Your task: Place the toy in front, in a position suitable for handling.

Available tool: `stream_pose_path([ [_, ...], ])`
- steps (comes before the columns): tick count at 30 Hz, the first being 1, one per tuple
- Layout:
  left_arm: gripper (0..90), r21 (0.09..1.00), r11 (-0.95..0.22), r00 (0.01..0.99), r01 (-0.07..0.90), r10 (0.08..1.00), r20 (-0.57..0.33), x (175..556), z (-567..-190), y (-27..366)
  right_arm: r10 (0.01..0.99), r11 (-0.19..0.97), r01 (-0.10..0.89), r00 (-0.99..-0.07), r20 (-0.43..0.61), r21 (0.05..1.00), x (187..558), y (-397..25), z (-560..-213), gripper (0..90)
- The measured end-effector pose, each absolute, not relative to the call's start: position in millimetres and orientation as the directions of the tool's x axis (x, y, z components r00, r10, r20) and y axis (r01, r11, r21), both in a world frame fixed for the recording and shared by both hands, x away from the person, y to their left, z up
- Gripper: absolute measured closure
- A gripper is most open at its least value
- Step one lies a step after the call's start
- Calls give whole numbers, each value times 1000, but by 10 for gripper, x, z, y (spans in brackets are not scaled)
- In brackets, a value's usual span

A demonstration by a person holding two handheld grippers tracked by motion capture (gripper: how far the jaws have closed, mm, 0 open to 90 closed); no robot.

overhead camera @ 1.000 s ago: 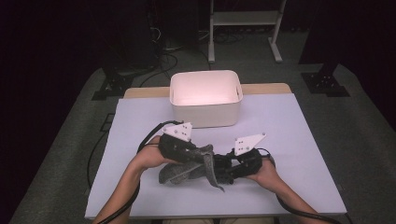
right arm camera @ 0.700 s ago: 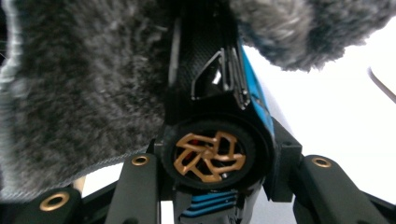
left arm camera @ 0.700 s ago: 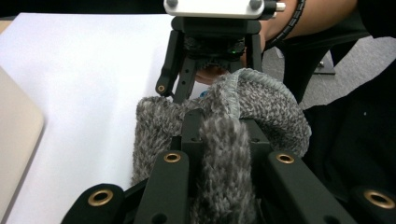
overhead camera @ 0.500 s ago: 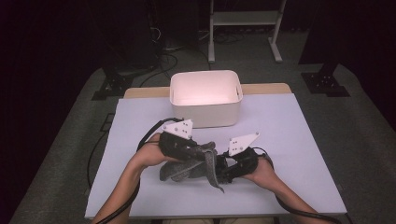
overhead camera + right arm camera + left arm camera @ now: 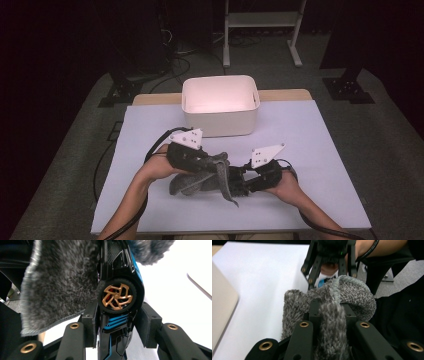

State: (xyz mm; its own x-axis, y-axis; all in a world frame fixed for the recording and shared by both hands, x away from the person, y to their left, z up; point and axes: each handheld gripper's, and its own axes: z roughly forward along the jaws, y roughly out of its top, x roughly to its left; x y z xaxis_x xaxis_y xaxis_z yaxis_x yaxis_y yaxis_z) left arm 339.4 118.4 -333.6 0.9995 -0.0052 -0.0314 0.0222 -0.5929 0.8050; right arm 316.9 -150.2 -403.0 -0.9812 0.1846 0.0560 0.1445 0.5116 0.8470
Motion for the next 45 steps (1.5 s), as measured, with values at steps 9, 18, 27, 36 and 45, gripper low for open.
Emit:
stream_pose_path([
  [9, 765, 793, -608, 999, 48, 11, -52, 3400, -3421, 1258, 188, 497, 162, -979, 76, 853, 3198, -1508, -4050, 556],
  [18, 765, 798, -602, 1000, 2, -21, -18, 3394, -3221, 1110, 187, 500, 155, -980, 68, 852, 3192, -1467, -4052, 557],
  [27, 765, 757, -647, 992, -90, -124, 12, 3417, -3054, 567, 192, 499, 151, -979, 61, 853, 3173, -1496, -4052, 557],
  [36, 765, 758, -645, 991, -94, -133, 9, 3452, -3032, 465, 204, 491, 158, -977, 63, 857, 3164, -1585, -4054, 557],
  [45, 764, 786, -615, 996, -58, -94, 1, 3459, -3080, 630, 209, 508, 172, -975, 73, 844, 3186, -1651, -4028, 555],
])
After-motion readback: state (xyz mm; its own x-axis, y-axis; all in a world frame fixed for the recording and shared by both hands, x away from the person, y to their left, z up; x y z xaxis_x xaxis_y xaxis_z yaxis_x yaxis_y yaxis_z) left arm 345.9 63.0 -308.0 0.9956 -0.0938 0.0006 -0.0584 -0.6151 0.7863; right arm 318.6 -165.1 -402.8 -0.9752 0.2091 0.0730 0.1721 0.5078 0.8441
